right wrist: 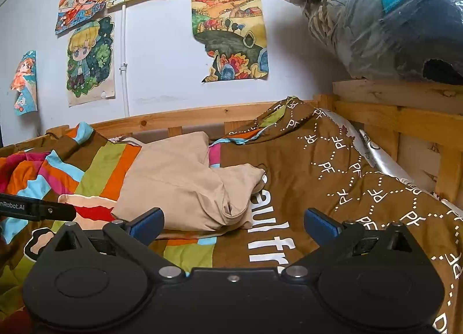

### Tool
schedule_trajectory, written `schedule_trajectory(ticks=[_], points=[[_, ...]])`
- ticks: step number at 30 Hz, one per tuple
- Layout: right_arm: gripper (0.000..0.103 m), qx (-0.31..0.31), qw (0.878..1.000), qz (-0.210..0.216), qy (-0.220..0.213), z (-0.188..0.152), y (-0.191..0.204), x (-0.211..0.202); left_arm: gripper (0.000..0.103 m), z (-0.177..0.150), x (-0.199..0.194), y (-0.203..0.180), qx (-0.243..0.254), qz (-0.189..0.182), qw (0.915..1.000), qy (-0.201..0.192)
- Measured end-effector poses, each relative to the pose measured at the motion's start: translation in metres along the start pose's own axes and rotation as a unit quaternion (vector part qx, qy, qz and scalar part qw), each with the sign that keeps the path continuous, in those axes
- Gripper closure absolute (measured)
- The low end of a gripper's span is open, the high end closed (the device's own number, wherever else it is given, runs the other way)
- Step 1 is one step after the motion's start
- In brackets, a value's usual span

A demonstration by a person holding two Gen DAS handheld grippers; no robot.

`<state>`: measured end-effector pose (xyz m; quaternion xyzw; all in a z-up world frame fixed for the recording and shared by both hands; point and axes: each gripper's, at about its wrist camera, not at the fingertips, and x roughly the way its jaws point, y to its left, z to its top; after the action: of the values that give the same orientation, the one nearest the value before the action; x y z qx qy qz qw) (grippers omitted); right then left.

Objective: Fold large clothes

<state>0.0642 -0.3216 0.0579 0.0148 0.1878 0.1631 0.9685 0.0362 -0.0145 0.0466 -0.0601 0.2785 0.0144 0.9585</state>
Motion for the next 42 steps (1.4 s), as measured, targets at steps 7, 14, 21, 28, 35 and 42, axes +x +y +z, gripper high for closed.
schedule_trajectory(ticks=[7, 14, 21, 28, 35, 42], points=[[0.001, 0.0, 1.0, 0.0, 0.001, 0.0004, 0.0, 0.0002, 0.001, 0.0, -0.0003, 0.0012, 0.0, 0.0, 1.0, -0.001], [0.001, 0.0, 1.0, 0.001, 0.001, 0.0005, 0.0, 0.0001, 0.001, -0.0001, -0.0005, 0.0008, 0.001, 0.0, 1.0, -0.001], [0.001, 0.0, 1.0, 0.0, 0.001, 0.0005, 0.0003, 0.0001, 0.001, 0.0018, -0.0017, 0.0022, 0.003, 0.003, 1.0, -0.004], [0.001, 0.0, 1.0, 0.001, 0.001, 0.0006, 0.0001, 0.0001, 0.001, 0.001, -0.0021, 0.0003, 0.001, 0.004, 1.0, -0.005], [0.001, 0.0, 1.0, 0.0, 0.001, 0.0009, 0.0004, -0.0002, 0.001, 0.0008, -0.0023, 0.0006, 0.001, 0.004, 1.0, -0.005], [0.001, 0.0, 1.0, 0.0, 0.001, 0.001, 0.0007, -0.0004, 0.001, 0.0009, -0.0026, 0.0, 0.001, 0.004, 1.0, -0.006]])
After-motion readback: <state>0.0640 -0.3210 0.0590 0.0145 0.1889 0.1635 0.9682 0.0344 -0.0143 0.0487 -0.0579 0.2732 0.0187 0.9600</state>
